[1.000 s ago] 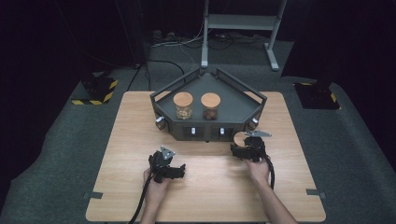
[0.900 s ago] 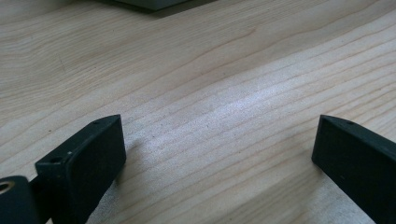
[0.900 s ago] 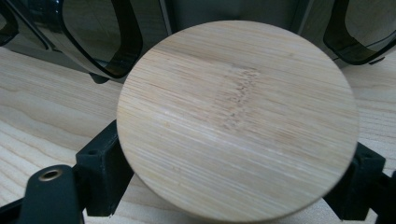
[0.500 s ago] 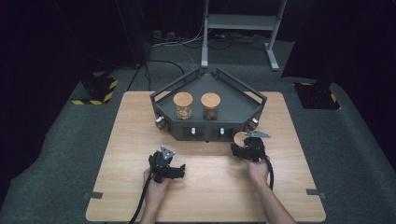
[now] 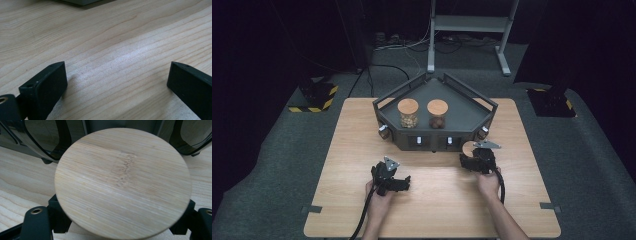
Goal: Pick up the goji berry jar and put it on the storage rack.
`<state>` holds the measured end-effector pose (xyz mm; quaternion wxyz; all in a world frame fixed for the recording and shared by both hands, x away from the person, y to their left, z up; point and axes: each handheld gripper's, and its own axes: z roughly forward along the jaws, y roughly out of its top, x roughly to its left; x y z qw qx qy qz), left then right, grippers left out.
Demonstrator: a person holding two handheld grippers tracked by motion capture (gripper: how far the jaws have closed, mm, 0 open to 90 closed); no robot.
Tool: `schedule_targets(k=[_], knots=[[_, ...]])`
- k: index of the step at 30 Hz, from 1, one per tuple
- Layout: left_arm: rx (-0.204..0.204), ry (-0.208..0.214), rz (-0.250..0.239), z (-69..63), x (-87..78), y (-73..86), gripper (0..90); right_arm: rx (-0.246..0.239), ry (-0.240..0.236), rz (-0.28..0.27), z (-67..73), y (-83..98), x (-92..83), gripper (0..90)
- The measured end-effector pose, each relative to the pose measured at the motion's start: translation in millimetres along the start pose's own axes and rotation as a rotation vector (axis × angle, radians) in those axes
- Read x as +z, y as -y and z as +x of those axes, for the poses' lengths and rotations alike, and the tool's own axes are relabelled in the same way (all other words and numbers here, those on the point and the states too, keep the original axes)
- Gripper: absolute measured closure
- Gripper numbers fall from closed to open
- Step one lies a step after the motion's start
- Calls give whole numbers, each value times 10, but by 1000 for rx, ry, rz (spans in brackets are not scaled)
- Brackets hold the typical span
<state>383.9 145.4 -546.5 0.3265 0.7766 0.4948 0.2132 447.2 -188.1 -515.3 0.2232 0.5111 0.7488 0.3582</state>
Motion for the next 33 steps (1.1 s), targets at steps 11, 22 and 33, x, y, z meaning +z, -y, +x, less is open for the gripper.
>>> schedule_targets(k=[11,22,33], knots=[[0,0,0,0,0,0,30,-18,13,-5,16,5,-5,250],[0,0,0,0,0,0,30,-48,30,6,45,-22,-21,255],[0,0,0,0,0,0,30,-62,23,0,31,-56,-109,255]])
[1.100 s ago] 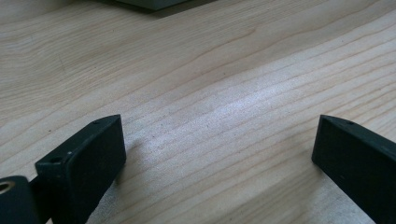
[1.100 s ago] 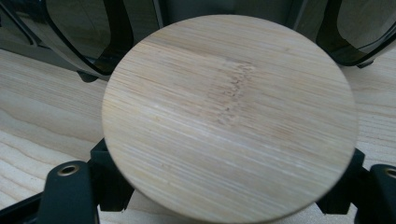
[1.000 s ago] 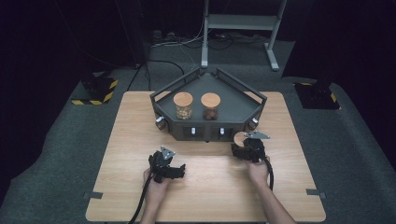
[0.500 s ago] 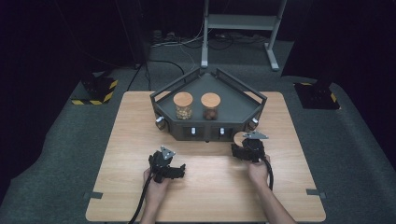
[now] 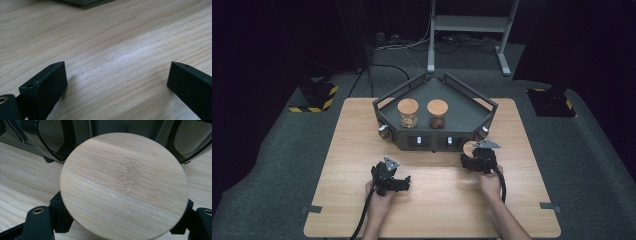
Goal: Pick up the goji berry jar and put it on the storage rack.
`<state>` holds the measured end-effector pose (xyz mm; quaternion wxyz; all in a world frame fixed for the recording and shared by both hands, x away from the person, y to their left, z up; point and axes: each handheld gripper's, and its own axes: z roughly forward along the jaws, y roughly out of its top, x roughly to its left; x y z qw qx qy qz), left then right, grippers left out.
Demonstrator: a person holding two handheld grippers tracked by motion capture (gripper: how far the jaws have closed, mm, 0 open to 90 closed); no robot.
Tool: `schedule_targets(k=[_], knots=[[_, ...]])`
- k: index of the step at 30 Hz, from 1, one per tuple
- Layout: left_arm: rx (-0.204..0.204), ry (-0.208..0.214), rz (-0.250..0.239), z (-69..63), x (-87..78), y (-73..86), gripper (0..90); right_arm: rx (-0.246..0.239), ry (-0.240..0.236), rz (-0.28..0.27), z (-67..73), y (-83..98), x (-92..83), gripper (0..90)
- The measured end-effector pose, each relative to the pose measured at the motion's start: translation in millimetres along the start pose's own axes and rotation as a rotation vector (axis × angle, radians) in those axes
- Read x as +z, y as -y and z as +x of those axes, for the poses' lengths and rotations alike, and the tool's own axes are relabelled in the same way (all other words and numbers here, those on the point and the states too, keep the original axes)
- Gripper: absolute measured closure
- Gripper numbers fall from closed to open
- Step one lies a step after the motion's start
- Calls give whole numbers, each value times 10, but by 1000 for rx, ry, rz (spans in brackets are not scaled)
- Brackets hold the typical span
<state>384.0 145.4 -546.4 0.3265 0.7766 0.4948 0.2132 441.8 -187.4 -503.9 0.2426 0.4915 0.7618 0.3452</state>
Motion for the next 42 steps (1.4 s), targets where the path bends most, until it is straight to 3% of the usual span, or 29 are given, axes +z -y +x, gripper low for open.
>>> schedule_targets(k=[42], knots=[[0,0,0,0,0,0,30,-15,-36,-14,-29,-50,-180,255]])
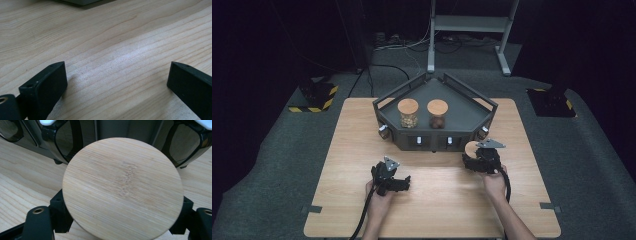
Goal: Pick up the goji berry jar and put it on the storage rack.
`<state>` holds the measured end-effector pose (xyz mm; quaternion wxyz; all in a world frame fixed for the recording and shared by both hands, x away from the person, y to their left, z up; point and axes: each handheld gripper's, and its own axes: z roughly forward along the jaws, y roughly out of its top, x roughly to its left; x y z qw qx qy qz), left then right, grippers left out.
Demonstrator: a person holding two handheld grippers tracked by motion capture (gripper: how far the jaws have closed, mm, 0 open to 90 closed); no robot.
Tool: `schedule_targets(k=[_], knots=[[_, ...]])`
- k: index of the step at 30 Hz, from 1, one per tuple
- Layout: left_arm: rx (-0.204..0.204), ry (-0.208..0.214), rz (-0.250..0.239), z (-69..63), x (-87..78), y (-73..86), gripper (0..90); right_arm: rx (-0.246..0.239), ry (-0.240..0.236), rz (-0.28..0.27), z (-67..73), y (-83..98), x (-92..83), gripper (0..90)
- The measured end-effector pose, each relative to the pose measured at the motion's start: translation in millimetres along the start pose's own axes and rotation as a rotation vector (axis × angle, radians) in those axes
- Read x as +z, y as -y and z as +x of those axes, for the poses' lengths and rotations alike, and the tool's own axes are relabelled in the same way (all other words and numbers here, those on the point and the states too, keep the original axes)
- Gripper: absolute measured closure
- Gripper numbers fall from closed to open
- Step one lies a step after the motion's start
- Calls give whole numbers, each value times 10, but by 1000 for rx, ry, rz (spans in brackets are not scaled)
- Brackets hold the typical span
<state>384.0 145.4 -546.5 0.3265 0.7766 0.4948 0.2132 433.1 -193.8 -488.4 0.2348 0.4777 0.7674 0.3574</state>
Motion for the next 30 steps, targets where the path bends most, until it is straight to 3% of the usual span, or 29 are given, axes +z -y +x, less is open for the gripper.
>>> schedule_targets(k=[30], knots=[[0,0,0,0,0,0,30,-1,-43,-37,24,-148,-179,255]])
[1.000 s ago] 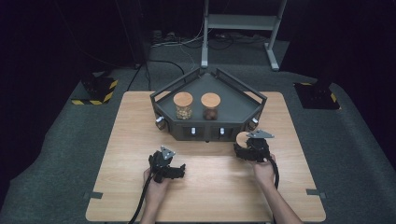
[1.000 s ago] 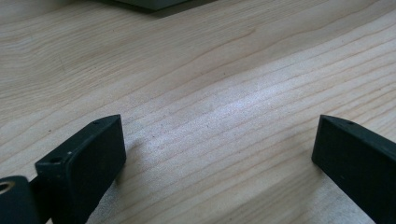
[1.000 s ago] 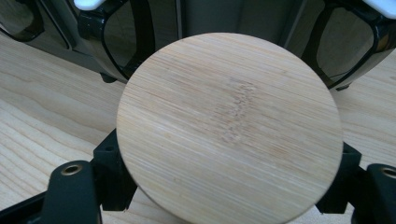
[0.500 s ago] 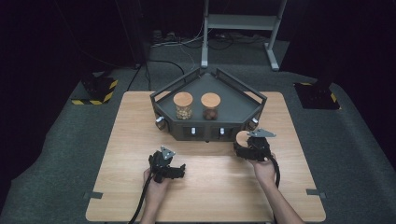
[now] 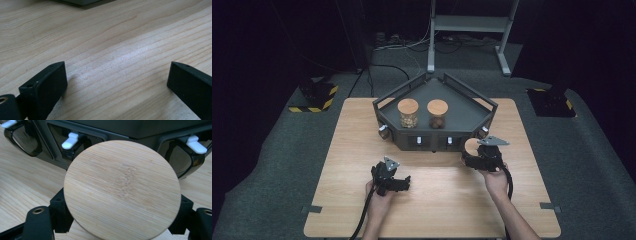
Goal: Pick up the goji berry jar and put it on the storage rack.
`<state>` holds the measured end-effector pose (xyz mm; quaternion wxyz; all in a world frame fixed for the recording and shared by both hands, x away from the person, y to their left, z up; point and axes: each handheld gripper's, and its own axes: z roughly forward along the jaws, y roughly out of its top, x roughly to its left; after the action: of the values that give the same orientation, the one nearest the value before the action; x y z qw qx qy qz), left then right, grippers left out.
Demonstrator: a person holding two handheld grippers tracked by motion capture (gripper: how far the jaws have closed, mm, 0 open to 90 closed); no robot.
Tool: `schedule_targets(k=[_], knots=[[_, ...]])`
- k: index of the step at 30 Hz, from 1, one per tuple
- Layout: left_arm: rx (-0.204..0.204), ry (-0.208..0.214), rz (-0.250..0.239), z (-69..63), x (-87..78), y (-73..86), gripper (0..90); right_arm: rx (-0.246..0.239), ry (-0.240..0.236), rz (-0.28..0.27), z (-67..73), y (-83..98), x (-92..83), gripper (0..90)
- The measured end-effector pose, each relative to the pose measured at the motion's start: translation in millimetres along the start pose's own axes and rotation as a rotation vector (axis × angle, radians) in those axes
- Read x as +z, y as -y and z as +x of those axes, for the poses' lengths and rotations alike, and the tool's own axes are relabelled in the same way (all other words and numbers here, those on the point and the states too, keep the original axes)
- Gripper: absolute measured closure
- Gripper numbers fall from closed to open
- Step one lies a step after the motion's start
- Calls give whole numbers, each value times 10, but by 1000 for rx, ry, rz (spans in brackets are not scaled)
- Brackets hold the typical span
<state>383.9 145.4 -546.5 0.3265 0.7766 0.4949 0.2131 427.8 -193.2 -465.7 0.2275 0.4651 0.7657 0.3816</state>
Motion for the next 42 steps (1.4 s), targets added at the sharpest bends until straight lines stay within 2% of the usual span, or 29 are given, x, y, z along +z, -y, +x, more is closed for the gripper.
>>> schedule_targets(k=[25,29,36,42], knots=[[1,0,0,0,0,0,30,-40,-22,-27,48,-199,-181,255],[0,0,0,0,0,0,30,-29,-44,-29,54,-280,-205,255],[0,0,0,0,0,0,30,-31,-50,-32,57,-376,-273,255],[0,-2,0,-2,0,1,31,-18,-53,-34,30,-550,-365,255]])
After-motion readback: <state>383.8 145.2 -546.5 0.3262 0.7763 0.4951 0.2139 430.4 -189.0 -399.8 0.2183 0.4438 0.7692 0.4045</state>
